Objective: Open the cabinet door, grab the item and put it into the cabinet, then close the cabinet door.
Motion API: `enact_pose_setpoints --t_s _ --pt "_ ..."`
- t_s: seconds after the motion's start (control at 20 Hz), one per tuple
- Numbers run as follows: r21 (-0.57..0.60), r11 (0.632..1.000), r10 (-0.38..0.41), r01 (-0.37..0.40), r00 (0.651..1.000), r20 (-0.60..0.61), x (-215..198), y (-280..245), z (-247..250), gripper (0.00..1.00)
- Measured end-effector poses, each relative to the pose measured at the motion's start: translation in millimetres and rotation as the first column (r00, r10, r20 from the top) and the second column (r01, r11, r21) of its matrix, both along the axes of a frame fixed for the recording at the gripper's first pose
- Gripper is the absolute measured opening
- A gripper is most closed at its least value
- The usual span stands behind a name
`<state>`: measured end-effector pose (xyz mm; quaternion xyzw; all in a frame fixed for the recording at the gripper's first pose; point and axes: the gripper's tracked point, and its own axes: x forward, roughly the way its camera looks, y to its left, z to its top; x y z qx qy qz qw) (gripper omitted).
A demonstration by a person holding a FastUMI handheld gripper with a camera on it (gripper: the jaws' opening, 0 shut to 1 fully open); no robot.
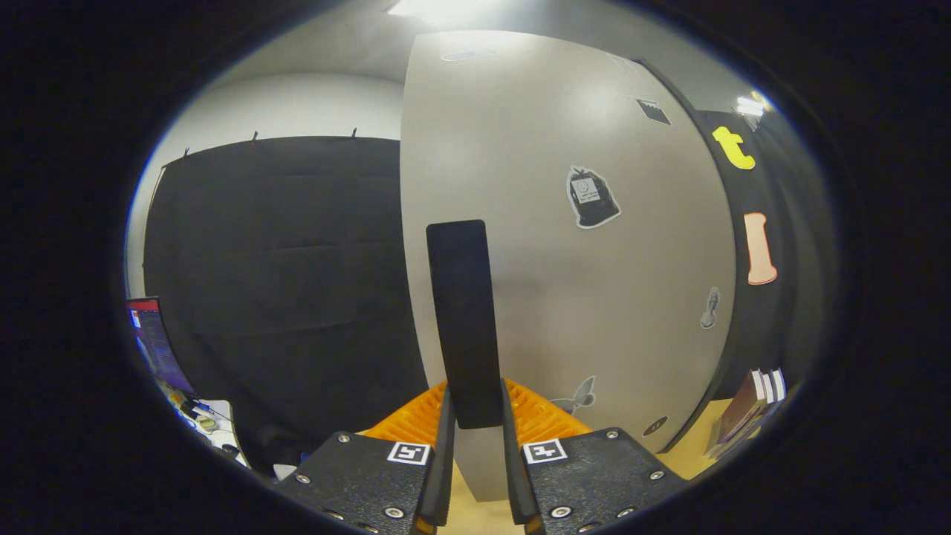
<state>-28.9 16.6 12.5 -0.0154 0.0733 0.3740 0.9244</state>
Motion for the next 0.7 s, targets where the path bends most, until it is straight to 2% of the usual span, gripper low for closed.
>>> enact_pose_setpoints --t_s 0.35,0.7 --pt "-0.008 0.997 0.078 -0.078 0.997 -0.020 -29 -51 7 0.31" --pt "-0.003 0.999 0.041 -0.041 0.999 -0.014 -48 -101 10 0.31"
